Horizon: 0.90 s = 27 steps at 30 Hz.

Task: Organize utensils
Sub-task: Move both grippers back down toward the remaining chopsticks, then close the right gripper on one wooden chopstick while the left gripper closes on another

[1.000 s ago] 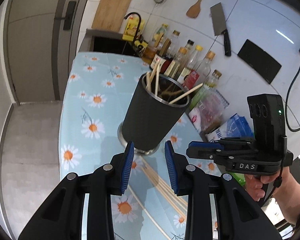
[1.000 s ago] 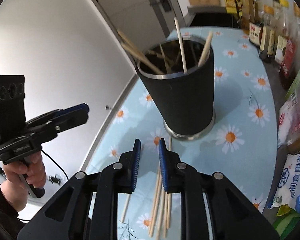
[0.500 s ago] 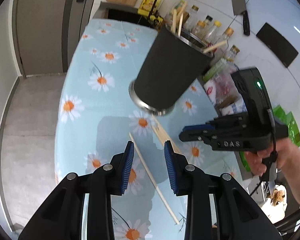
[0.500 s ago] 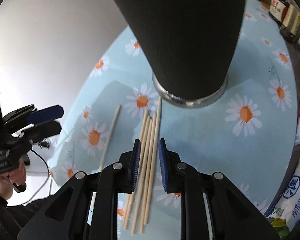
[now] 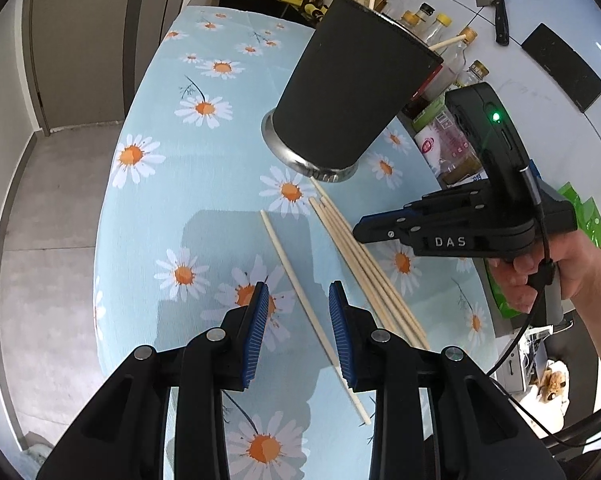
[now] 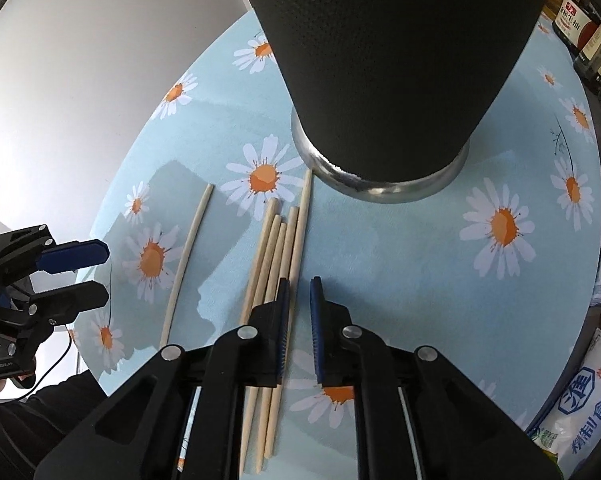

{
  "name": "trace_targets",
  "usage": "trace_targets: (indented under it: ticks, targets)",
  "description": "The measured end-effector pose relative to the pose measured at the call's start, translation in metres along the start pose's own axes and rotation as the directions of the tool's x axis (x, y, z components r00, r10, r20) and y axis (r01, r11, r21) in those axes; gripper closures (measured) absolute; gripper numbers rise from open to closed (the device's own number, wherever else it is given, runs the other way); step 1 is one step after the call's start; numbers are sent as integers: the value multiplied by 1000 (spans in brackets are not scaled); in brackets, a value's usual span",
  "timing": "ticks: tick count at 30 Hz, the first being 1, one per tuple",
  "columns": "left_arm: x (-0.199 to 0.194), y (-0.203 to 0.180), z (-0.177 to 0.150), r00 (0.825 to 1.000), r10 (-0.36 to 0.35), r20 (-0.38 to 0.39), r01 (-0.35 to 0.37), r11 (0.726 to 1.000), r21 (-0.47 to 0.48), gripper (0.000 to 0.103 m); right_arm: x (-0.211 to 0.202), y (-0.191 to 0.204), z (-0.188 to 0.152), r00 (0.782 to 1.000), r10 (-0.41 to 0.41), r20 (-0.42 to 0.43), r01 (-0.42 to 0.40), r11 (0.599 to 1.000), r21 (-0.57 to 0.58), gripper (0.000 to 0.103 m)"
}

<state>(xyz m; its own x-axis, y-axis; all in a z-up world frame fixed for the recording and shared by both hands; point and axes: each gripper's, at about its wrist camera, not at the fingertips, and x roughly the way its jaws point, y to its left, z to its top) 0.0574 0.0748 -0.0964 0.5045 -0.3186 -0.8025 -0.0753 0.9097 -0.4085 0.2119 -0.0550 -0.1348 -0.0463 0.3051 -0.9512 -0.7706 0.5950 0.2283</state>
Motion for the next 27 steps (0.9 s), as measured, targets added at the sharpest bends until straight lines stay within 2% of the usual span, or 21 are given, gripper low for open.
trace_targets:
  ticks: [5,10,15,18,21,22,27]
  targets:
    - [2,-2,-2,1000,-6,-12,6,1000,5,74,5,2,2,1000,-15,-15,15,1000,-3,92]
    - [3,-2,0,1000,-4,-19,4,1000,2,74,12,21,8,994,-96,-60,94,995,-38,93]
    - [-2,4,7,1000,9,-4,-9,1000,-19,74,21,36,28,969,-188,-160,189,982,-8,93]
    - [-1,5,9,1000,16,3,-16,999,-31,74,25,45,36,956,-227,-187,225,974,-28,92]
    - [1,4,11,999,32,5,-32,999,-41,74,25,42,40,957,-213,-199,217,976,-3,98]
    - [3,3,12,998,57,-3,-57,997,-45,74,25,38,42,962,-190,-197,198,980,25,98]
    - [11,3,14,996,80,-30,-83,993,-90,74,17,21,34,984,-81,-157,99,989,112,98]
